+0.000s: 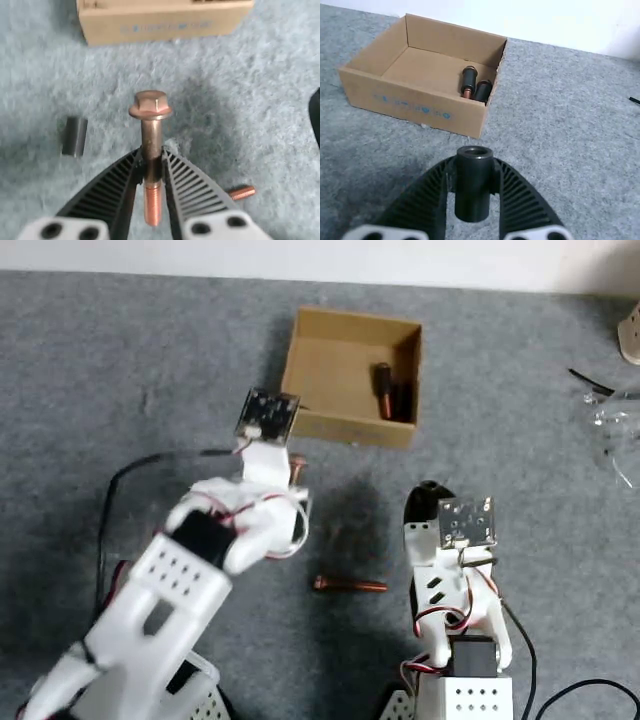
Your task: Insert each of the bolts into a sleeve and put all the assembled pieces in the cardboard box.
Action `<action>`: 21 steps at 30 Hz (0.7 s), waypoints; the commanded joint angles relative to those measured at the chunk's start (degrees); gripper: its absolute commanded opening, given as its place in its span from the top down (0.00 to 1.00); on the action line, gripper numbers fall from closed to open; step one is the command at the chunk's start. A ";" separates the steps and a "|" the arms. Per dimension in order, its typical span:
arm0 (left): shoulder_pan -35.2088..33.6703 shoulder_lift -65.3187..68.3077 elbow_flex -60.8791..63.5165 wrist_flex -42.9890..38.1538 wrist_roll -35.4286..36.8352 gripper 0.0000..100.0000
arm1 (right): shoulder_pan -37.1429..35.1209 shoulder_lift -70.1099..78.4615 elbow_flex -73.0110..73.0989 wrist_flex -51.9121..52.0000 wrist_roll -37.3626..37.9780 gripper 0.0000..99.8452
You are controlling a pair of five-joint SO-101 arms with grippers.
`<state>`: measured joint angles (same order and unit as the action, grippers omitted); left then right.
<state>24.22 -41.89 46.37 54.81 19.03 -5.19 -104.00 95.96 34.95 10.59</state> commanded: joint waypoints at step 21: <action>0.40 -58.86 44.00 -34.11 -13.45 0.99 | 0.31 -1.19 5.14 -2.33 0.70 1.00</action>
<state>24.13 -91.74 85.32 27.74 7.43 -5.19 -104.00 95.96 34.95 10.59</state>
